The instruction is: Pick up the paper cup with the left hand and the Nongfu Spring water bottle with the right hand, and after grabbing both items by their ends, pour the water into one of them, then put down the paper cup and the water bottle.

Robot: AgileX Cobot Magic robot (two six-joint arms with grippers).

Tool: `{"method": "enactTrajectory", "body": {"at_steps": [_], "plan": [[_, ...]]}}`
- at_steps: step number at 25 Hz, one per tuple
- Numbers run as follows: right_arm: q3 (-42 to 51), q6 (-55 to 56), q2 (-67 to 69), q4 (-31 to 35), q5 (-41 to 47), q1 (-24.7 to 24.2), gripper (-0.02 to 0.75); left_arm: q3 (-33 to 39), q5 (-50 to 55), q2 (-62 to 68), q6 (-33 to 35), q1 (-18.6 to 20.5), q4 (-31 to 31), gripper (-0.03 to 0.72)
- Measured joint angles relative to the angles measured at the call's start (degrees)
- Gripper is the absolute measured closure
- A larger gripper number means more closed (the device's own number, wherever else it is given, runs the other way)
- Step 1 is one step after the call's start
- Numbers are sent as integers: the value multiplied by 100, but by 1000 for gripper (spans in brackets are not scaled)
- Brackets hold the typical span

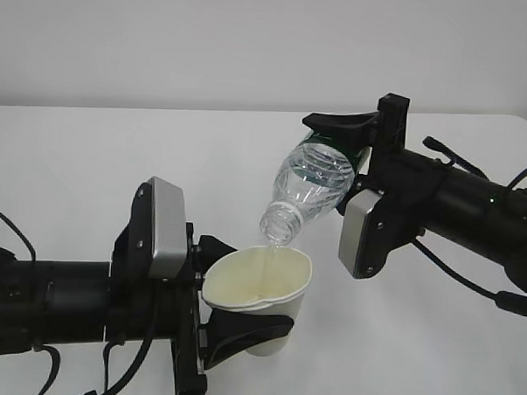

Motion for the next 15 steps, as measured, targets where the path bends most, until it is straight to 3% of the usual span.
{"method": "enactTrajectory", "body": {"at_steps": [15], "plan": [[0, -50, 0, 0, 0, 0, 277, 0, 0, 0, 0, 0, 0, 268]]}}
